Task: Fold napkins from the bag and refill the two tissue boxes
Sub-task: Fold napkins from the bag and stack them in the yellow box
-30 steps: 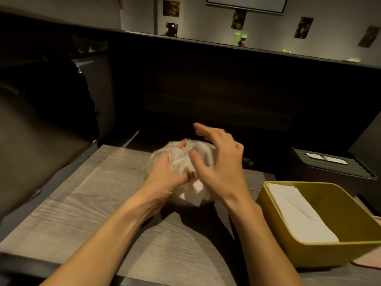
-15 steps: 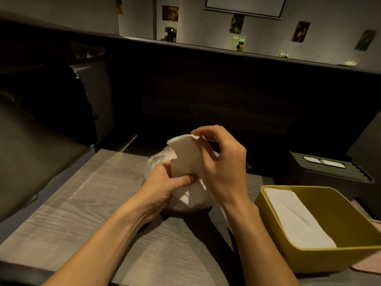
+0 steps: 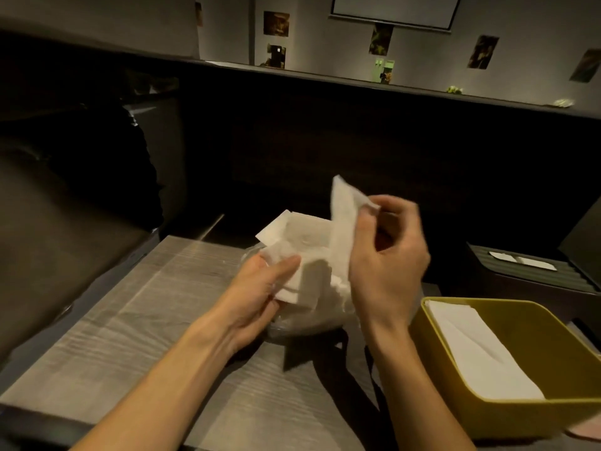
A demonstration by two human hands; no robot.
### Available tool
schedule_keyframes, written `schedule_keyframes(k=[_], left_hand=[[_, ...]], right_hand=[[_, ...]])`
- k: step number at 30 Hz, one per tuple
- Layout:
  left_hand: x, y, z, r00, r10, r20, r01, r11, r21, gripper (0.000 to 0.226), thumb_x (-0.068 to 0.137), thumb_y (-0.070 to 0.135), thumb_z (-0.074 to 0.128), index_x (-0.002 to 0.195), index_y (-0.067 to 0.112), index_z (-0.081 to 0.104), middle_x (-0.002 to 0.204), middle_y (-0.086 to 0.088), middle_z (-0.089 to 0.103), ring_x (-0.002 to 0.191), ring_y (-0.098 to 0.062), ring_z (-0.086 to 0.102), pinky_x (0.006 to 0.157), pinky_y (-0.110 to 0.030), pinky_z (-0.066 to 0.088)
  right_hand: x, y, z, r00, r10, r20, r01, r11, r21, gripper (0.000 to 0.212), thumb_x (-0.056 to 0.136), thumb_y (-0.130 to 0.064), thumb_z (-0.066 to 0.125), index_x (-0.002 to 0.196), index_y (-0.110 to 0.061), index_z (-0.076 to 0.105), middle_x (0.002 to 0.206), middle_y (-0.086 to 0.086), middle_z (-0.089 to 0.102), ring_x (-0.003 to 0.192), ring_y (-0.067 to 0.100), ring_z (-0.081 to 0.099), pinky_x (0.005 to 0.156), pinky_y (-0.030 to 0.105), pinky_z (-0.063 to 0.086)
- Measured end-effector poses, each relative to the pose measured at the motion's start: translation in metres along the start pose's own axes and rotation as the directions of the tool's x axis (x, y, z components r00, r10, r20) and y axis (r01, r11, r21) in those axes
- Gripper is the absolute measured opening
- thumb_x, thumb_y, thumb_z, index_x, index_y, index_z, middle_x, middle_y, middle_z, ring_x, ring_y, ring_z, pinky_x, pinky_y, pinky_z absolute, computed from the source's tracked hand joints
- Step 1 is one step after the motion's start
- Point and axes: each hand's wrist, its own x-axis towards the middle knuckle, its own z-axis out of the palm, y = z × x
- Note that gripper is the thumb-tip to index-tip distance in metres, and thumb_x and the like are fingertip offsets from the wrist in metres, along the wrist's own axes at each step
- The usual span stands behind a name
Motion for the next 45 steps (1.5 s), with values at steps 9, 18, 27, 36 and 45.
schedule_keyframes(k=[9,18,27,36,45], left_hand=[[0.0,-0.001,0.0,0.997,0.047,0.055,-0.049,0.998,0.038,0.038,0.097,0.021,0.066,0.134,0.014,0.061,0.123,-0.013,0.074,0.113,-0.03,0.072,0.1,-0.053,0.054],[-0.005,0.0,-0.002,0.971,0.103,0.214,-0.2,0.841,0.502,0.036,0.089,0.012,0.078,0.122,0.023,0.065,0.108,0.002,0.078,0.101,-0.017,0.075,0.084,-0.036,0.06],[-0.002,0.0,-0.003,0.999,0.039,-0.019,-0.037,0.993,0.115,0.057,0.079,0.019,0.077,0.132,0.01,0.06,0.115,-0.012,0.077,0.105,-0.03,0.075,0.085,-0.046,0.06],[-0.007,0.004,0.002,0.993,0.086,0.083,-0.093,0.993,0.077,0.039,0.093,0.026,0.066,0.132,0.021,0.063,0.119,-0.008,0.076,0.111,-0.027,0.073,0.087,-0.042,0.06],[-0.002,-0.009,-0.001,0.962,0.264,0.066,-0.24,0.709,0.663,0.034,0.088,-0.006,0.069,0.104,0.024,0.064,0.1,0.007,0.071,0.097,-0.004,0.068,0.073,-0.013,0.053]], right_hand=[[-0.016,0.019,0.008,0.974,0.045,0.222,0.042,0.928,-0.37,0.02,0.1,-0.038,0.062,0.12,-0.036,0.062,0.102,-0.025,0.06,0.092,-0.006,0.061,0.08,0.026,0.058],[0.013,0.003,-0.01,0.8,0.398,0.449,-0.451,0.893,0.013,0.017,0.096,-0.035,0.07,0.11,-0.033,0.078,0.106,-0.02,0.073,0.1,-0.007,0.065,0.08,0.018,0.05],[0.007,-0.015,-0.015,0.983,0.013,-0.181,0.04,0.959,0.282,0.023,0.101,-0.015,0.066,0.123,-0.022,0.065,0.111,-0.012,0.072,0.103,0.014,0.073,0.068,0.023,0.061],[-0.018,0.021,0.008,0.971,0.088,0.22,-0.005,0.935,-0.355,0.019,0.097,-0.039,0.068,0.116,-0.041,0.069,0.101,-0.032,0.058,0.099,-0.007,0.058,0.087,0.026,0.054],[-0.011,0.008,0.01,0.748,-0.127,0.651,0.523,0.716,-0.462,0.025,0.085,-0.045,0.066,0.11,-0.044,0.07,0.138,-0.018,0.056,0.136,0.01,0.038,0.104,0.035,0.018]])
